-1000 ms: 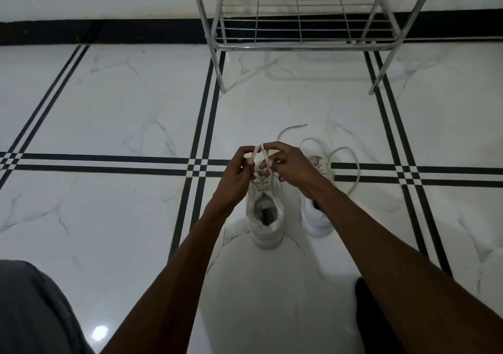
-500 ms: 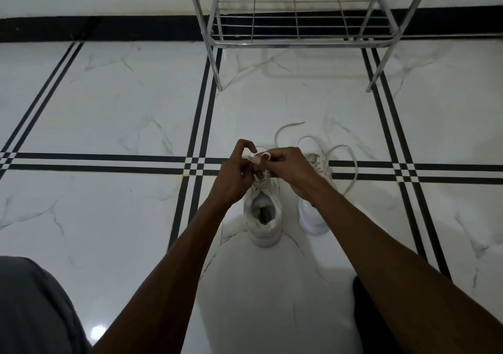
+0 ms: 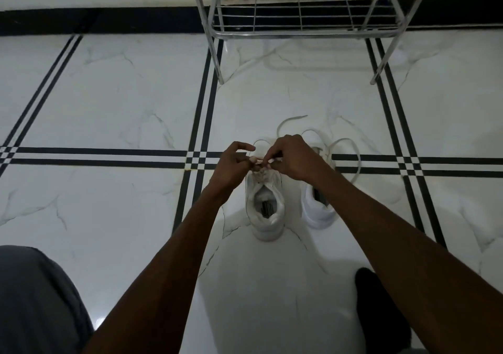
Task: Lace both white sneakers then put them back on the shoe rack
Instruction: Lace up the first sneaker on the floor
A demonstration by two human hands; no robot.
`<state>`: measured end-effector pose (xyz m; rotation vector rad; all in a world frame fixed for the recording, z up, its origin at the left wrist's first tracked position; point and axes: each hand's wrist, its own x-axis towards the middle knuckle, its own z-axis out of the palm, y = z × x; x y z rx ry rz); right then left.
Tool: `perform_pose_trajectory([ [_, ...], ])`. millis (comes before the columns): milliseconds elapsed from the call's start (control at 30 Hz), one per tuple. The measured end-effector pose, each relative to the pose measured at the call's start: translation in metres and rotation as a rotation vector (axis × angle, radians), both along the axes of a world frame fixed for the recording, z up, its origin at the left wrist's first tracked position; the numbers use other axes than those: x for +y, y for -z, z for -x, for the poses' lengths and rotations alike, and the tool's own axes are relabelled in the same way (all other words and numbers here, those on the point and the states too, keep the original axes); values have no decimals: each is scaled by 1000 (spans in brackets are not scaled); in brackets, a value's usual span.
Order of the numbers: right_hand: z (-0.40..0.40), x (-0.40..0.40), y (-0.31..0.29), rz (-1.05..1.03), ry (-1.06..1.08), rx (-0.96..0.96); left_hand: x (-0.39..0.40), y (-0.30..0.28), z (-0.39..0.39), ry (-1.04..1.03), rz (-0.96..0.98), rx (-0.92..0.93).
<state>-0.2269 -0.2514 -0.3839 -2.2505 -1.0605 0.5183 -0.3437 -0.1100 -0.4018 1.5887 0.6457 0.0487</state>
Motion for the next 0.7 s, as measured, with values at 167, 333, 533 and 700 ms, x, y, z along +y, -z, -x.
perform_pose_trajectory([
  [167,14,6,6,-143,186,-61,-1,1,2,9,90,-62],
  [333,15,3,12,-247,368,127,-3,2,-2,138,-236,5],
  [533,-6,-27,19,67,414,-66,7,2,11,69,-670,210],
  [700,-8,-40,26,342,292,-406,7,-1,42,144,-968,334],
])
